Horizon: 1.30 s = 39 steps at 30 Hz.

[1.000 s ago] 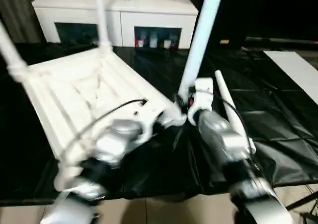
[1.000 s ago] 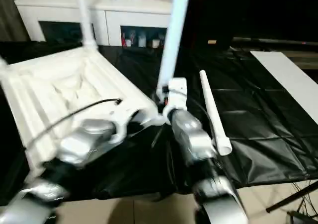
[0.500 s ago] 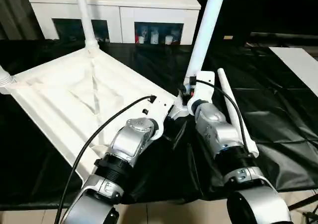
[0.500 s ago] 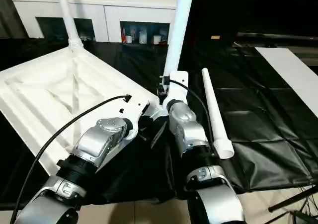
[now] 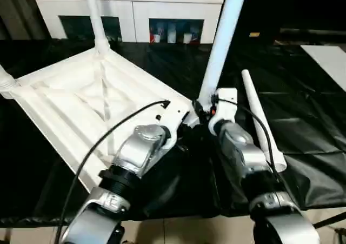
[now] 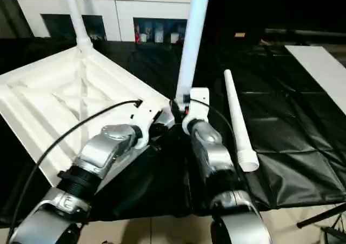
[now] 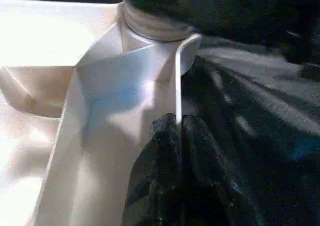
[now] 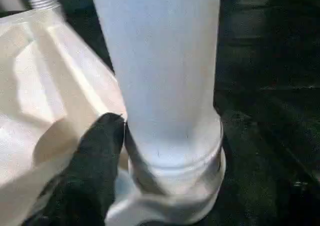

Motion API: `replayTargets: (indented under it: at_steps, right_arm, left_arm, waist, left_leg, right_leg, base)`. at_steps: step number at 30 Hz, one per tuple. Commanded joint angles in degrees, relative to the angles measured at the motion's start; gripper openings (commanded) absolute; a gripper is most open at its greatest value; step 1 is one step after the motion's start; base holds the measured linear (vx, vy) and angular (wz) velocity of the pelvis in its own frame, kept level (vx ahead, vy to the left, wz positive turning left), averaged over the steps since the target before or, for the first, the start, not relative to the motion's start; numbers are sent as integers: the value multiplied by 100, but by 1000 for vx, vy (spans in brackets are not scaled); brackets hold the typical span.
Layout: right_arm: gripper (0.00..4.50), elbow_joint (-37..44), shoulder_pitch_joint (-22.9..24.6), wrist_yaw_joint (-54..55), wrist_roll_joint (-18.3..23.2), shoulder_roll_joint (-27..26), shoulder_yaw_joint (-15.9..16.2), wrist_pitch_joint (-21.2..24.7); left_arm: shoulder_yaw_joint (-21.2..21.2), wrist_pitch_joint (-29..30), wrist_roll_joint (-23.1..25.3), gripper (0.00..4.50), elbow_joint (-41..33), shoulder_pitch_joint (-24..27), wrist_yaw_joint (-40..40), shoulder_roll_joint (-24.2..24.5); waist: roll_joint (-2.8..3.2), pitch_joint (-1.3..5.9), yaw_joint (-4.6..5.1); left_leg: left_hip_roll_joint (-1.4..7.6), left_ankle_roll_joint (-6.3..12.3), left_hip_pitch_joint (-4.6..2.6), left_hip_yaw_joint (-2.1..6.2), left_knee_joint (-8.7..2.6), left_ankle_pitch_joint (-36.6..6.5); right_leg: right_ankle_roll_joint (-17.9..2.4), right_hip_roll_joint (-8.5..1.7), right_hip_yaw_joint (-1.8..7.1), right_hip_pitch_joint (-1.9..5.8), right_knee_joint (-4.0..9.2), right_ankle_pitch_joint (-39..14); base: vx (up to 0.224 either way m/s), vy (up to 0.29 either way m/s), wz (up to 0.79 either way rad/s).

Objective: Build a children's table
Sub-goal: Rotate leg to tighten

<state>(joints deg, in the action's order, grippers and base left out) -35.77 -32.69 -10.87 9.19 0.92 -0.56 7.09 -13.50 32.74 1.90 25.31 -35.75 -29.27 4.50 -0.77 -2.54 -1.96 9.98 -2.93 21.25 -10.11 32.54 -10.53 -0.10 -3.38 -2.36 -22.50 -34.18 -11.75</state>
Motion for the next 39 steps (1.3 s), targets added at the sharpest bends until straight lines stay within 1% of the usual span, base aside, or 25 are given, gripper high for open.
replayTargets:
  at_steps: [1,3,4,5,7,8,10,12,15,16,17,19,20,21,23,26,27,28,29,31,32,34,35,37,39]
  right_arm:
    - [368,372,100,-226,89,75,68,128]
    - [388,807,318,-445,132,232,142,237]
    - [401,979,406,-532,153,297,173,289]
    - [401,1128,490,-570,135,356,195,320]
    - [418,1416,655,-709,141,459,232,437]
    - [434,1568,745,-801,144,519,258,484]
    - [434,1833,895,-1000,177,630,311,577]
    - [434,2274,1125,-1343,261,828,403,728]
    - [434,2997,1496,-2088,527,1327,561,1002]
    - [434,2997,1496,-2088,527,1327,561,1002]
    - [434,3349,1685,-2528,631,1658,679,1130]
    - [434,3557,1795,-2808,686,1870,752,1199]
    - [434,3688,1874,-3004,714,2031,796,1230]
    - [434,3888,1989,-3289,756,2273,825,1323]
    - [434,3993,2059,-3541,759,2475,881,1343]
    - [434,4082,2106,-3798,788,2672,962,1368]
    - [434,4094,2104,-3890,778,2752,1013,1370]
    - [434,4094,2092,-3977,760,2818,1071,1375]
    - [434,4075,2078,-4009,722,2840,1114,1354]
    - [434,4078,2073,-4037,707,2864,1141,1356]
    - [434,4077,2067,-4107,719,2878,1182,1373]
    - [434,4053,2060,-4248,666,2897,1297,1340]
    - [434,4039,2056,-4308,624,2904,1364,1323]
    - [434,3951,2016,-4314,535,2875,1449,1276]
    - [408,3908,1994,-4308,511,2863,1467,1265]
  left_arm:
    - [-26,-189,-22,0,-284,-145,-232,139]
    - [-81,-179,-43,0,-353,-84,-436,282]
    - [-95,-191,-44,0,-364,-63,-508,342]
    - [-92,-223,-44,0,-366,-45,-552,385]
    - [-113,-269,-50,0,-372,-16,-678,479]
    - [-121,-284,-61,0,-381,4,-742,524]
    - [-161,-335,-93,0,-394,35,-901,618]
    - [-225,-384,-137,0,-438,89,-1170,774]
    - [-343,-497,-238,0,-579,207,-1785,1110]
    - [-343,-497,-238,0,-579,207,-1785,1110]
    - [-473,-812,-282,0,-656,281,-2278,1360]
    - [-560,-946,-319,0,-724,334,-2611,1534]
    - [-648,-1196,-325,0,-783,381,-2904,1691]
    - [-833,-1411,-374,0,-972,481,-3487,2010]
    - [-972,-1543,-371,0,-1111,549,-3874,2276]
    - [-1043,-1557,-383,0,-1193,589,-4121,2466]
    - [-1062,-1573,-383,0,-1197,592,-4211,2538]
    - [-1078,-1596,-365,0,-1177,587,-4275,2601]
    - [-1090,-1634,-342,0,-1156,580,-4306,2636]
    - [-1092,-1679,-324,0,-1136,577,-4343,2660]
    - [-1086,-1715,-300,0,-1104,570,-4334,2673]
    - [-1062,-1786,-269,0,-1034,548,-4318,2670]
    - [-1056,-1811,-249,0,-1007,538,-4311,2667]
    - [-1061,-1827,-241,0,-990,526,-4317,2661]
    - [-1066,-1829,-244,0,-991,523,-4318,2659]
  waist:
    - [-8,344,-56]
    - [12,368,-85]
    - [44,388,-118]
    - [31,402,-131]
    - [23,401,-159]
    - [38,393,-171]
    - [28,380,-179]
    - [26,353,-185]
    - [27,341,-196]
    - [27,332,-196]
    - [25,326,-187]
    - [39,316,-203]
    - [57,312,-221]
    - [53,304,-229]
    - [70,301,-269]
    - [91,300,-324]
    - [80,305,-339]
    - [86,308,-353]
    - [81,308,-352]
    - [68,310,-349]
    - [42,314,-343]
    - [42,310,-345]
    - [19,311,-344]
    - [31,316,-331]
    - [27,327,-324]
  left_leg:
    - [312,500,-48,79,-299,-463]
    - [320,579,-55,83,-271,-156]
    - [321,656,-61,84,-238,85]
    - [318,730,-61,79,-213,284]
    - [310,795,-52,75,-197,412]
    - [311,821,-50,78,-197,387]
    - [317,783,-41,76,-208,151]
    - [338,661,-46,81,-237,-176]
    - [336,532,-52,91,-249,-381]
    - [339,516,-52,93,-253,-432]
    - [335,468,-42,89,-253,-513]
    - [342,410,-52,93,-262,-702]
    - [350,364,-64,109,-272,-821]
    - [349,313,-85,90,-271,-923]
    - [364,247,-90,93,-286,-952]
    - [366,149,-153,66,-283,-1048]
    - [362,138,-132,68,-285,-991]
    - [360,131,-130,73,-283,-984]
    - [358,114,-109,77,-287,-981]
    - [347,111,-91,80,-284,-982]
    - [344,115,-84,81,-284,-964]
    - [336,130,-75,81,-271,-989]
    - [335,146,-65,81,-269,-959]
    - [337,159,-65,84,-262,-914]
    - [337,178,-66,86,-252,-833]
  right_leg:
    - [-1526,-482,263,324,285,460]
    - [-1586,-463,256,320,230,873]
    - [-1603,-452,257,316,188,1233]
    - [-1646,-439,250,311,155,1541]
    - [-1667,-432,243,311,140,1714]
    - [-1679,-439,240,309,140,1701]
    - [-1687,-463,243,316,164,1447]
    - [-1623,-466,249,315,198,992]
    - [-1544,-457,254,314,217,684]
    - [-1517,-455,258,312,224,616]
    - [-1498,-460,263,303,227,522]
    - [-1426,-464,270,295,244,258]
    - [-1381,-471,267,282,267,67]
    - [-1360,-462,274,250,279,-74]
    - [-1336,-463,279,246,278,-164]
    - [-1388,-437,274,185,264,-183]
    - [-1393,-440,270,206,245,-112]
    - [-1389,-444,267,205,238,-97]
    - [-1388,-468,266,222,237,-116]
    - [-1373,-470,264,237,238,-131]
    - [-1354,-474,261,247,235,-155]
    - [-1333,-485,268,245,247,-269]
    - [-1311,-487,267,251,246,-325]
    - [-1301,-485,265,243,246,-353]
    - [-1323,-478,262,244,227,-248]
  base:
    - [0,0,0]
    - [0,0,0]
    - [0,0,0]
    - [0,0,0]
    - [0,0,0]
    - [0,0,0]
    - [0,0,0]
    - [0,0,0]
    - [0,0,0]
    - [0,0,0]
    - [0,0,0]
    - [0,0,0]
    - [0,0,0]
    - [0,0,0]
    - [0,0,0]
    - [0,0,0]
    - [0,0,0]
    - [0,0,0]
    - [0,0,0]
    - [0,0,0]
    - [0,0,0]
    - [0,0,0]
    - [0,0,0]
    - [0,0,0]
    - [0,0,0]
